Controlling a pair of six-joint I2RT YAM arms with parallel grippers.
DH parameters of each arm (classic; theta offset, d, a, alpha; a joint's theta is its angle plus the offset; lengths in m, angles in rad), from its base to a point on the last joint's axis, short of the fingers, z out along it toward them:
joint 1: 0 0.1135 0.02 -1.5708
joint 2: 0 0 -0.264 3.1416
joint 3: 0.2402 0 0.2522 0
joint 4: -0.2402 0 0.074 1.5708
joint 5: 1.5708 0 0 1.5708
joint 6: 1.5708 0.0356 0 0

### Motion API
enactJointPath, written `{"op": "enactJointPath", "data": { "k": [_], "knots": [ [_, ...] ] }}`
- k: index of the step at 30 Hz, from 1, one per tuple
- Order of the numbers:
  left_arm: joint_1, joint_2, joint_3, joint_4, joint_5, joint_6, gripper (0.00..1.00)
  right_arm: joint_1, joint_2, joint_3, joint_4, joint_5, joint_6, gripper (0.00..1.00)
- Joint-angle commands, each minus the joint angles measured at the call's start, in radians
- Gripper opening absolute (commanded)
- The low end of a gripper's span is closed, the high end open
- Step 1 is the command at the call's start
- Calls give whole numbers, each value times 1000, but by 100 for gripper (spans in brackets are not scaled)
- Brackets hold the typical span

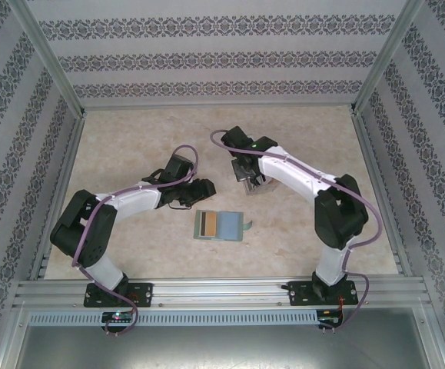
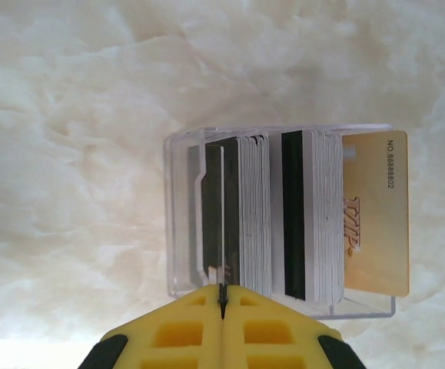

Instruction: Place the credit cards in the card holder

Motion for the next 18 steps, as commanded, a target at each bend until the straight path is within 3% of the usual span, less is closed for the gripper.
{"op": "enactJointPath", "data": {
  "k": [1, 6, 10, 18],
  "knots": [
    [32, -14, -20, 72, 71, -40, 57, -14, -106, -64, 76, -124, 80, 0],
    [68, -32, -43, 174, 165, -94, 61, -25, -278, -234, 257, -272, 239, 0],
    [101, -28, -75, 330, 255, -148, 69, -36, -413, -434, 506, -409, 436, 0],
    [116, 25, -102, 652, 429, -286, 73, -39, -531, -709, 902, -551, 669, 0]
  ]
}}
